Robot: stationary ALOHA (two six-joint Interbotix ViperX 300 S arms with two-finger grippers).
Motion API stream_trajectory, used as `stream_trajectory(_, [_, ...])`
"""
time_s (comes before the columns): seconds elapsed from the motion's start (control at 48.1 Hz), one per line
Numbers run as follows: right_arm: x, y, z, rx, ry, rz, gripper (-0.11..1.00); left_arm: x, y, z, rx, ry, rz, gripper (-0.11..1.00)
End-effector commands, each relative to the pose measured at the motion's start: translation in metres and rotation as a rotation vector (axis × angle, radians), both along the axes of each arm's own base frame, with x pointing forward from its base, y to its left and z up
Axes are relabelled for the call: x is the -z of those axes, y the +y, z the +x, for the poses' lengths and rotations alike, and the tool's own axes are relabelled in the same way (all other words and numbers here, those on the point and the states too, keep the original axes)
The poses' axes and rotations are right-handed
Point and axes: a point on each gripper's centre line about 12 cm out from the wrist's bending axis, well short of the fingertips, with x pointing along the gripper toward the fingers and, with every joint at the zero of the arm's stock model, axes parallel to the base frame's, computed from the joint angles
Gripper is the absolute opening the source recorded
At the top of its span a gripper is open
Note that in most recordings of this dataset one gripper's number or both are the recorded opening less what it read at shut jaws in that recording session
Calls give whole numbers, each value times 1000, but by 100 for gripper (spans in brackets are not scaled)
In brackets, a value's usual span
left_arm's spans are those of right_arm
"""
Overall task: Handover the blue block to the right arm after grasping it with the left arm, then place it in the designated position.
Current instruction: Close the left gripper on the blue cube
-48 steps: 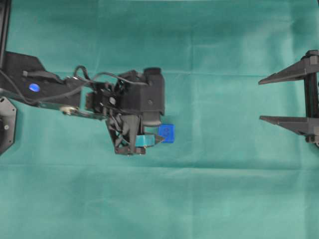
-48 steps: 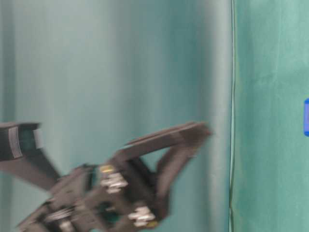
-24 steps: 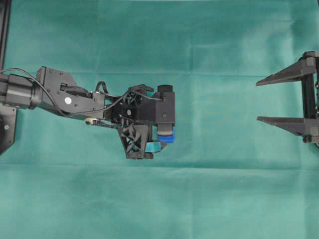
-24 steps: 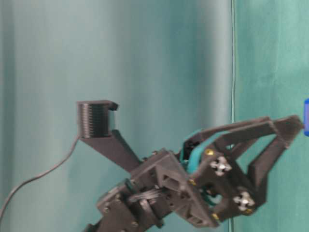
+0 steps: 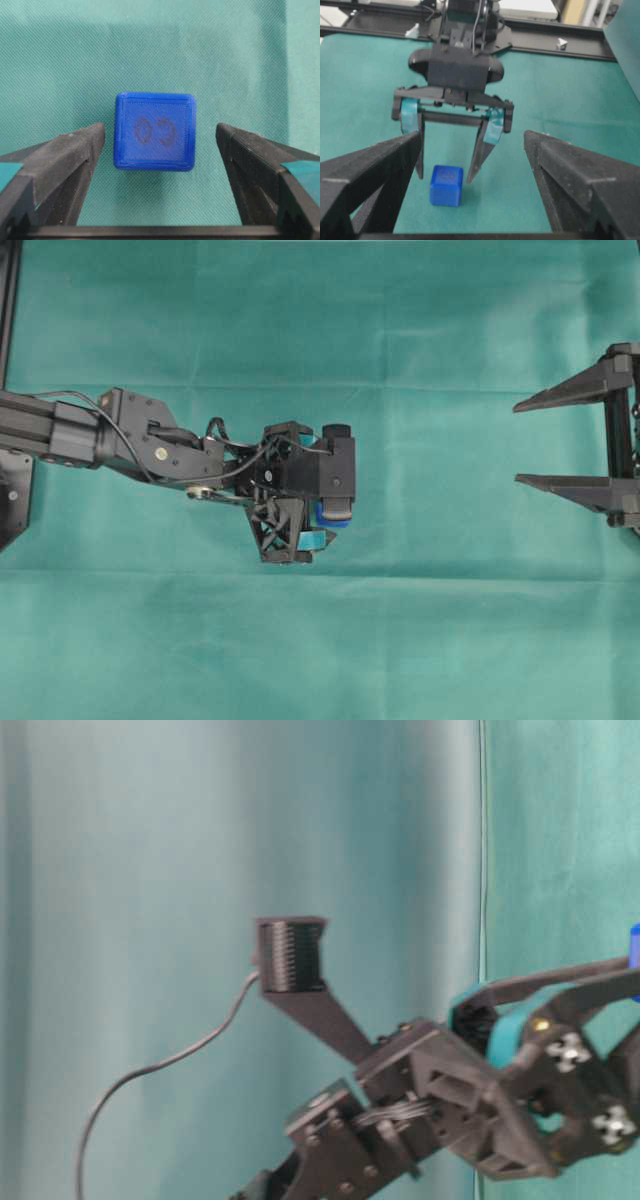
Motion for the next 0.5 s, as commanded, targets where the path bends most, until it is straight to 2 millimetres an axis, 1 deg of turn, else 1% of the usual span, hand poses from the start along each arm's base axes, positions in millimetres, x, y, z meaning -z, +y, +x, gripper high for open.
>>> stream_trajectory(0.0, [-10,0,3,2,-23,1,93,-5,-1,4,3,-29,-1,100])
stream_trajectory(0.208, [-10,0,3,2,-23,1,93,3,-2,4,6,-14,1,100])
stream_trajectory(0.353, [-10,0,3,2,-23,1,93,4,-2,4,5,-11,0,99])
stream_trajectory(0.436, [-9,0,3,2,-21,1,93,5,-2,4,6,-9,1,97])
stream_trajectory(0.478, [-10,0,3,2,-23,1,93,4,-1,5,4,-11,1,94])
